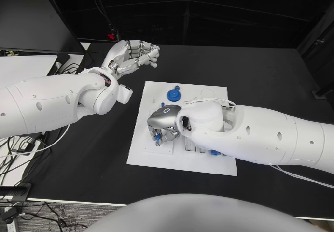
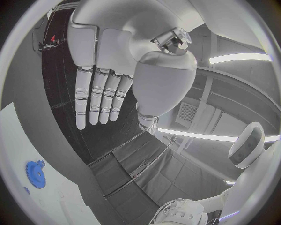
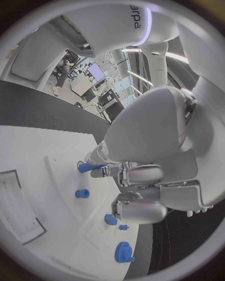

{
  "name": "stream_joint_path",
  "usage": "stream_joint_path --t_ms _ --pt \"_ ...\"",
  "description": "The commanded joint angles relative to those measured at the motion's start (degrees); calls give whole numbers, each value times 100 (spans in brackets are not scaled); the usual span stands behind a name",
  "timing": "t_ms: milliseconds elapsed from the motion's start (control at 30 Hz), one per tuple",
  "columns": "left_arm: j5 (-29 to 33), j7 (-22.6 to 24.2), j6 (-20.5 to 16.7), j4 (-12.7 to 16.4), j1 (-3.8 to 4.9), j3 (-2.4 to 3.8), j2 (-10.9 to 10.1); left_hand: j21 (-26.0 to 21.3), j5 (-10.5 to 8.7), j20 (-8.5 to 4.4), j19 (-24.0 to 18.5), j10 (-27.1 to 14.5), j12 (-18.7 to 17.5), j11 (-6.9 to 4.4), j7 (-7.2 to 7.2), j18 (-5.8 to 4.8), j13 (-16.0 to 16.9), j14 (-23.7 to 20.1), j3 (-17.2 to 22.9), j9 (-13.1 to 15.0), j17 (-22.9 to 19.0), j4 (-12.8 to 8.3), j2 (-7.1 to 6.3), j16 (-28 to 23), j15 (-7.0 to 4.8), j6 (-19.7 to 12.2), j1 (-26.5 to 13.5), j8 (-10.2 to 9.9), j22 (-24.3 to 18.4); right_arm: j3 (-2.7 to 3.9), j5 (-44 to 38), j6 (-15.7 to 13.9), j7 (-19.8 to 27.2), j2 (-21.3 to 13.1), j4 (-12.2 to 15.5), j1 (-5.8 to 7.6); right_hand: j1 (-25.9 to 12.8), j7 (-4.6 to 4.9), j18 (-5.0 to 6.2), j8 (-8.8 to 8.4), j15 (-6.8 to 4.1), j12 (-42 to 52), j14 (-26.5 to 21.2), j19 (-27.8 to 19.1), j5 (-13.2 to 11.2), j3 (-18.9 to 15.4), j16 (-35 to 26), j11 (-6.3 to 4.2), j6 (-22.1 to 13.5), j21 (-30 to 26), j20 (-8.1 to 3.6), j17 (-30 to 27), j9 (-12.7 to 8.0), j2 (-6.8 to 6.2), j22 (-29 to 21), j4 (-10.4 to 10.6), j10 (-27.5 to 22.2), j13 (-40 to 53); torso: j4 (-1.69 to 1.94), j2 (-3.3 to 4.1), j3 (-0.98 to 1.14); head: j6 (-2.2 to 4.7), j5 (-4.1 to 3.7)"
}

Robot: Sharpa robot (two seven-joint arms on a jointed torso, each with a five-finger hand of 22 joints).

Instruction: Assemble the parts on the task board

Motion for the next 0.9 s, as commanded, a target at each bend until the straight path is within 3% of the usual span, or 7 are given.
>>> stream_joint_path --t_ms 33,900 --pt "19 65 11 4 7 4 4 -8 31 15 4 -31 24 -1 292 43 -2 -27 -34 -8 -6 -9 45 38 -6 -50 28 25 -7 -13 27 128 22 13 -18 -11 45 -13 -2 17 44 -30 457 200 23 31 10 44 41 -24 22 727 3 28 1148 14 -9 9 0 2 -2 0 2" --pt "19 64 10 7 7 4 1 -5 37 15 7 -44 43 0 294 43 -3 -31 -49 -11 -25 -9 54 54 -5 -69 45 48 -12 -18 28 213 -9 43 -27 -33 43 2 0 -5 54 -38 454 196 23 34 4 56 17 -33 31 713 -5 20 1145 11 -33 6 -3 5 1 0 -16"
